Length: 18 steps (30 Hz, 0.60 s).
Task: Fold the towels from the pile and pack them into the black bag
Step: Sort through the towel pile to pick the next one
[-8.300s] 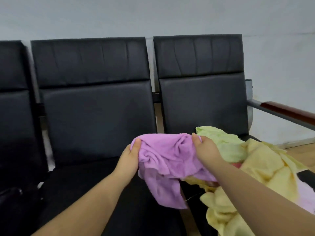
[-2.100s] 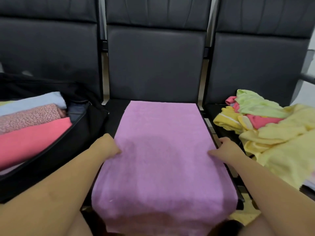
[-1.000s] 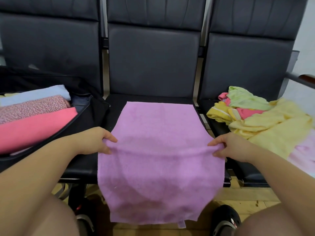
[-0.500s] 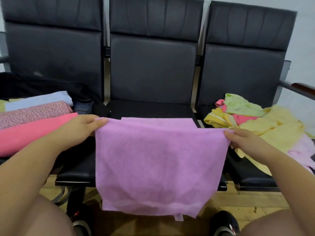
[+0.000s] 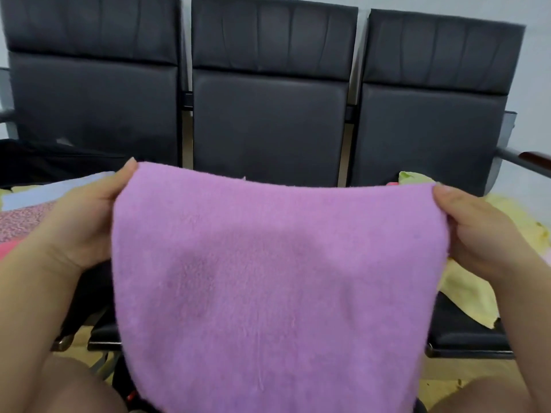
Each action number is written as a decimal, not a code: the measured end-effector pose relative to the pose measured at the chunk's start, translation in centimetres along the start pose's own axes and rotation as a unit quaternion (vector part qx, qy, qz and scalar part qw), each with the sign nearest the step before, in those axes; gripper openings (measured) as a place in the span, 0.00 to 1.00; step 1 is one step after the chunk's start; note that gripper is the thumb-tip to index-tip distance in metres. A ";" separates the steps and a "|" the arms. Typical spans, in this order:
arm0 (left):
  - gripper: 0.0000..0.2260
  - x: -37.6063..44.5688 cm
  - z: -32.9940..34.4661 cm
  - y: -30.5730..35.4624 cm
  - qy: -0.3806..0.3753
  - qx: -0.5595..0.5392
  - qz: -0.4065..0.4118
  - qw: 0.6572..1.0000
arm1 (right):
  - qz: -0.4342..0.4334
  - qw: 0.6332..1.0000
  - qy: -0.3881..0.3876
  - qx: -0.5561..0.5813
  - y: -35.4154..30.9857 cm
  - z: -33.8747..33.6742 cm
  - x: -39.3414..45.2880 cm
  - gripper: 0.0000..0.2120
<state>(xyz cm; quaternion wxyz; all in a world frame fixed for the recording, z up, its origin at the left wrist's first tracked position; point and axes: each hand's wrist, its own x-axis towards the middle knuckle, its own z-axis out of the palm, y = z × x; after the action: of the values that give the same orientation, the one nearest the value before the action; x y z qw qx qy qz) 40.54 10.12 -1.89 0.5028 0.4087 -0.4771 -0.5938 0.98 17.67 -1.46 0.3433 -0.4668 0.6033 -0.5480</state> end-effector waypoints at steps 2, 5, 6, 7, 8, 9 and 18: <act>0.16 1.3 -0.6 -1.1 0.028 0.078 0.010 0.997 | -0.034 0.997 0.006 -0.076 1.3 0.3 1.1 0.13; 0.17 3.4 -2.1 -3.1 0.090 0.396 0.086 0.910 | -0.088 0.962 0.056 -0.252 3.2 0.4 2.9 0.12; 0.17 3.9 -2.3 -3.5 0.099 0.461 0.097 0.876 | -0.093 0.946 0.062 -0.304 3.6 0.6 3.3 0.13; 0.18 4.1 -2.1 -3.7 0.102 0.493 0.098 0.858 | -0.091 0.937 0.066 -0.331 4.0 0.9 3.9 0.14; 0.20 4.4 -1.8 -3.8 0.106 0.507 0.089 0.850 | -0.088 0.933 0.069 -0.342 4.2 1.1 4.4 0.14; 0.21 4.9 -1.5 -4.0 0.110 0.519 0.079 0.844 | -0.082 0.929 0.073 -0.354 4.3 1.3 5.0 0.14; 0.12 11.4 0.0 -8.3 0.186 0.275 0.056 0.942 | -0.061 0.951 0.140 -0.269 8.4 4.7 11.1 0.09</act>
<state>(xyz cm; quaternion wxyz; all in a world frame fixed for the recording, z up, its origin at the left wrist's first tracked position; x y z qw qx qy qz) 37.00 -0.83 -10.06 0.4830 0.6066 -0.5422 -0.3235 0.14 5.28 -9.38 0.0834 -0.4962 0.7407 -0.4452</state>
